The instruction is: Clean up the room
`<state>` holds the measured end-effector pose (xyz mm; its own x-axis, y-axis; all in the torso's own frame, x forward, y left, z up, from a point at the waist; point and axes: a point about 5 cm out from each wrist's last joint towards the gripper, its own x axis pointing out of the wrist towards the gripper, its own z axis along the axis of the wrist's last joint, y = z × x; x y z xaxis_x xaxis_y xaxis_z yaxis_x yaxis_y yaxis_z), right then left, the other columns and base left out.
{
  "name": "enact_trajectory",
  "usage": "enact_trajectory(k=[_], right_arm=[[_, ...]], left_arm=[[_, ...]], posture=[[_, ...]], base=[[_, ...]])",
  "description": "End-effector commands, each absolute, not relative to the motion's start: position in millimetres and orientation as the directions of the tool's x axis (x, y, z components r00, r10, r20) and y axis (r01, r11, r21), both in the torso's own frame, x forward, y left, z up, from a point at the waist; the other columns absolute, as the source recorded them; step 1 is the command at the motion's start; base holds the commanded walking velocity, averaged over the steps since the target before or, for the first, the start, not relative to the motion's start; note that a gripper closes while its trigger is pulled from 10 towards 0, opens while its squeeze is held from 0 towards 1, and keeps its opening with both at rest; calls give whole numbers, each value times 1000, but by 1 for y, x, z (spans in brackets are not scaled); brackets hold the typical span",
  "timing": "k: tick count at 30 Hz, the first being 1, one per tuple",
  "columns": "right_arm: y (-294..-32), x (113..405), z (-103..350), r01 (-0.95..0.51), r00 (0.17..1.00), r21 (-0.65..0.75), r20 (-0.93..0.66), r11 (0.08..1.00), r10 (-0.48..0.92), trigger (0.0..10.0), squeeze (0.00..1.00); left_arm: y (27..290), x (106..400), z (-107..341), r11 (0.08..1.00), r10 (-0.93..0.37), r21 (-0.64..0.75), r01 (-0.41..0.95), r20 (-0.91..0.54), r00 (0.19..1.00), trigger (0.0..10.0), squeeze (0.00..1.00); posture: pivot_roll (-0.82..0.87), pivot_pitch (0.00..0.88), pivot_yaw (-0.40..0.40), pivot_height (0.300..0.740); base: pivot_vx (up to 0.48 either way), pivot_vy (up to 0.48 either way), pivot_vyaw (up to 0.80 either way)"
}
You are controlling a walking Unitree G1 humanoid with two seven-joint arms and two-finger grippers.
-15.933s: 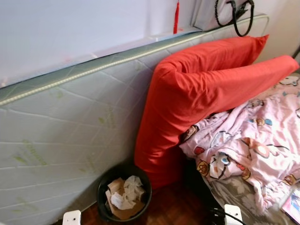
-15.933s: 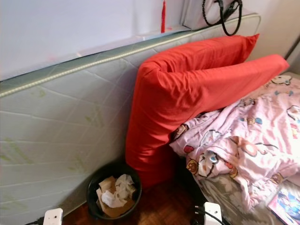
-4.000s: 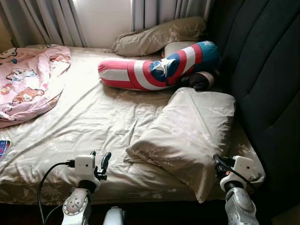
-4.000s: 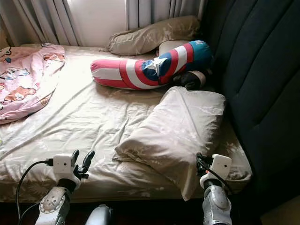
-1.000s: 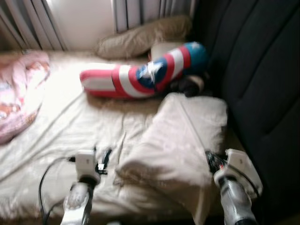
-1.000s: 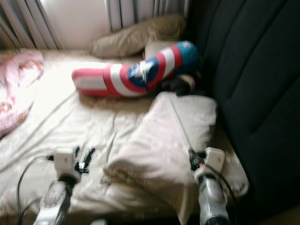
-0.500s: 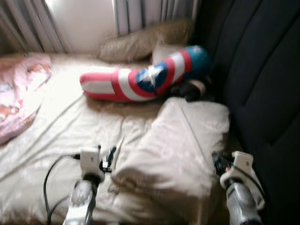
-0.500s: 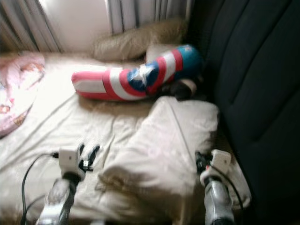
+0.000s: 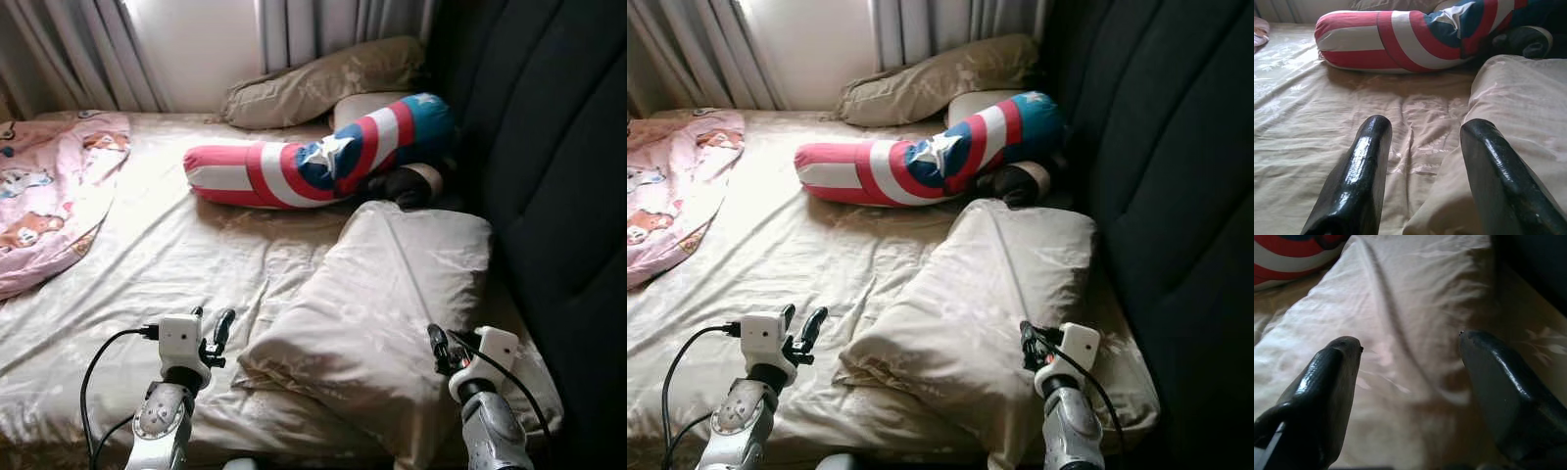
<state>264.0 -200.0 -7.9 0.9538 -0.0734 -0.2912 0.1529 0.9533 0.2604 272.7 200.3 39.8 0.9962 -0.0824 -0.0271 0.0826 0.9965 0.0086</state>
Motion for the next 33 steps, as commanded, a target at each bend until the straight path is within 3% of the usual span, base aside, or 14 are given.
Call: enact_trajectory(k=[1,15,22,23,33], right_arm=[[-200,266,-5,165,957,279,-278,946,-85,10000,1000],[-204,254,-11,139,943,319,-331,938,-27,10000,1000],[-208,266,-13,181,912,343,-410,922,-26,10000,1000],[-209,268,-13,188,908,348,-418,918,-28,10000,0],[-197,272,-18,182,866,319,-501,930,2,10000,0]], left_arm=[[203,271,39,996,-83,17,83,-36,996,10000,0],[208,268,37,996,-78,33,80,-50,996,10000,0],[208,269,39,995,-85,38,87,-48,995,10000,0],[209,269,39,995,-85,39,87,-48,995,10000,0],[212,265,41,991,-113,59,116,-56,992,10000,0]], posture=[[38,0,-35,650],[30,0,-42,650],[16,27,-26,650],[16,30,-25,650],[43,95,4,650]], base=[[0,0,0],[0,0,0],[0,0,0],[0,0,0],[0,0,0]])
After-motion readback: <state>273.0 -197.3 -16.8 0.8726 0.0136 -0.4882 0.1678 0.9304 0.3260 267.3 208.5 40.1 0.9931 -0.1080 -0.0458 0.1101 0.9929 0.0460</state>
